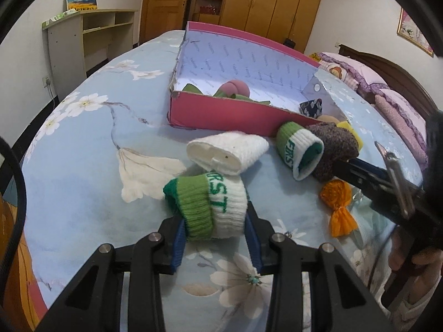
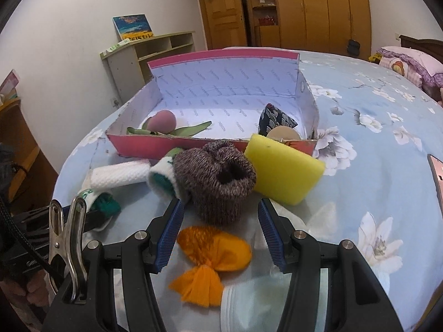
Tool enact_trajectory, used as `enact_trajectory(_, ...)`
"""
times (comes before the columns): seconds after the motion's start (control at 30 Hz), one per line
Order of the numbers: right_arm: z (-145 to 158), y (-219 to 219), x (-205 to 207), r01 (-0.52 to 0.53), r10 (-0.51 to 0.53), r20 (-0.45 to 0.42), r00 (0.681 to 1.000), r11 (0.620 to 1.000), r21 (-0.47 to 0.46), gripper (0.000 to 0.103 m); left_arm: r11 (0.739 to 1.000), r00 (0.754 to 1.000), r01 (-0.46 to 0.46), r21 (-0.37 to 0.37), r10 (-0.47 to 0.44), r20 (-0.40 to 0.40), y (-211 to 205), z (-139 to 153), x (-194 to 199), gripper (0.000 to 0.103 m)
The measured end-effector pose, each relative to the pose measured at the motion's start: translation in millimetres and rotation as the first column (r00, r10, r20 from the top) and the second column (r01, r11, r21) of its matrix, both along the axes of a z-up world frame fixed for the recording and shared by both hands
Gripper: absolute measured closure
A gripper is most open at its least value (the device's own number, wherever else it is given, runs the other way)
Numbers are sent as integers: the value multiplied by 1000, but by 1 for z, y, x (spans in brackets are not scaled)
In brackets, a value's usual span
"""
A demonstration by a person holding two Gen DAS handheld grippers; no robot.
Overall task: Organize soft objects
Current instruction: 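Close the right tool on the brown knit sock while the left tool lifts its sock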
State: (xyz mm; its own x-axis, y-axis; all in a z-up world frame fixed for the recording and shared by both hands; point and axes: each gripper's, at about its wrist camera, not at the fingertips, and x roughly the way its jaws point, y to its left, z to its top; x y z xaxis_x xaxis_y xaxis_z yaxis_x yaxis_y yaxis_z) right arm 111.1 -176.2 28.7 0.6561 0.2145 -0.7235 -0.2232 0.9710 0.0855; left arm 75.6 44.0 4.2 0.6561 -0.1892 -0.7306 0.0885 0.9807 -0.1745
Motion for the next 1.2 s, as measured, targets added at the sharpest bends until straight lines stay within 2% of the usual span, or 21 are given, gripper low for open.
enact_trajectory(0.1, -6, 0, 10, 16, -16, -9, 1000, 1000, 5, 47, 1000, 1000, -1, -12, 1, -1, 2, -1, 0, 64)
enact_trajectory(0.23, -13, 1, 18, 21, -20, -35, 999, 999, 35, 62, 1000, 1000, 8, -9, -8, 8, 2, 1, -2, 64)
enact_trajectory(0.43, -13, 4, 14, 10, -9, -29, 1000, 999, 37, 76, 1000, 1000, 5, -18, -5, 20, 6, 9, -6, 64)
enact_trajectory(0.77, 3, 1, -9, 5, -6, 15, 1000, 998, 63, 78, 1000, 997, -4, -12, 5, 82, 9, 34, -20, 64)
enact_trajectory(1.2, 34, -1, -35, -19, 11, 92, 996, 996, 87, 78, 1000, 993, 8, -6, -7, 122, -1, 53, -28, 64)
